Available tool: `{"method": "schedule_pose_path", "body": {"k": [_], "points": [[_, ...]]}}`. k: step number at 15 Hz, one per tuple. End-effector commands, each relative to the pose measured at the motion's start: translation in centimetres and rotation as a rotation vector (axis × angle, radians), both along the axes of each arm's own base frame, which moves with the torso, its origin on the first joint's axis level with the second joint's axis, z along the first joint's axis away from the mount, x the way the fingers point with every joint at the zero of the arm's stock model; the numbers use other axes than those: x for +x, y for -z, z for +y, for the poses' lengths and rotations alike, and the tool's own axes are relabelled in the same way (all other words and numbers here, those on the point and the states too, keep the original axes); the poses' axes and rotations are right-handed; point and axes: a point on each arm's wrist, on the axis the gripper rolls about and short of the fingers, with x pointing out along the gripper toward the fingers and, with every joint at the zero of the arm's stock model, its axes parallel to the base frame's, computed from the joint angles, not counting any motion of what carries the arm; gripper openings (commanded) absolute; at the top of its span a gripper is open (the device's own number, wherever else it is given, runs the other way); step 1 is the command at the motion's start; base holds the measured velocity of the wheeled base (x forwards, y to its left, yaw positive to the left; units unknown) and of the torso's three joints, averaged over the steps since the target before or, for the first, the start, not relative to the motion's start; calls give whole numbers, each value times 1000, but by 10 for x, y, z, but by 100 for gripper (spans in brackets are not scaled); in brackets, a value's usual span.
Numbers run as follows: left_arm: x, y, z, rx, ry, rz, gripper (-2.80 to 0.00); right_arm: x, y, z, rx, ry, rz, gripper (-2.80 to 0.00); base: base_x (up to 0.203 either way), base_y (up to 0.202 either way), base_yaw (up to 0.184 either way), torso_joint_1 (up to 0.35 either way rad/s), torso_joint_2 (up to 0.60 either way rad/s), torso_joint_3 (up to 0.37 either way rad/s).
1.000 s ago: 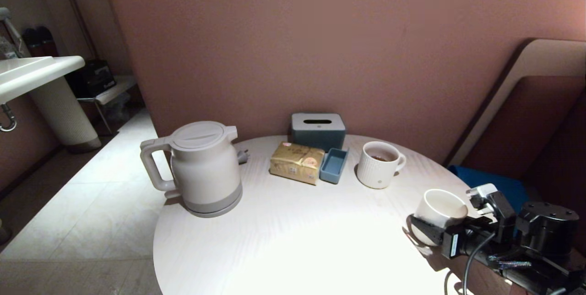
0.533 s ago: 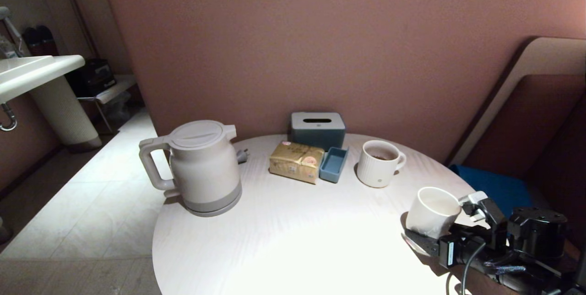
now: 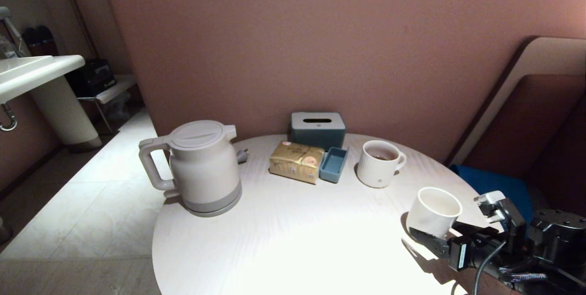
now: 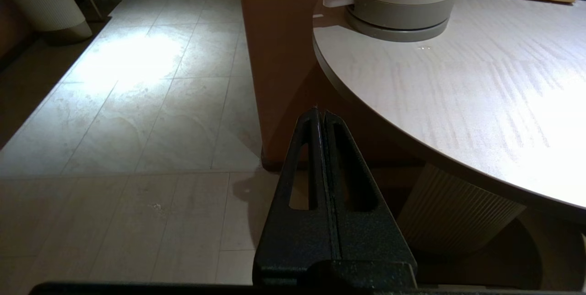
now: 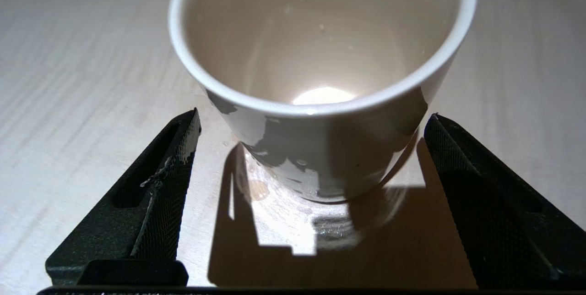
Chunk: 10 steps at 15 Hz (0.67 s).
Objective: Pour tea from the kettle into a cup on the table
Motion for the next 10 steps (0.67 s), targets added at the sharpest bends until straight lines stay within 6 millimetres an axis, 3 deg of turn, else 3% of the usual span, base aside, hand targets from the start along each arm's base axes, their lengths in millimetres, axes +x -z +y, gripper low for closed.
{"method": "schedule_pose_path", "body": {"k": [1,5,10], "points": [[0,0,0,0,0,1,-280,-6,-23,-1,10,3,-134,0,0,0,0,0,0,0],[0,0,0,0,0,1,-280,-24,-39,-3,8,13,-138,0,0,0,0,0,0,0],[0,0,0,0,-1,1,-280,-63,-62,-5,3,34,-165,0,0,0,0,0,0,0]]}}
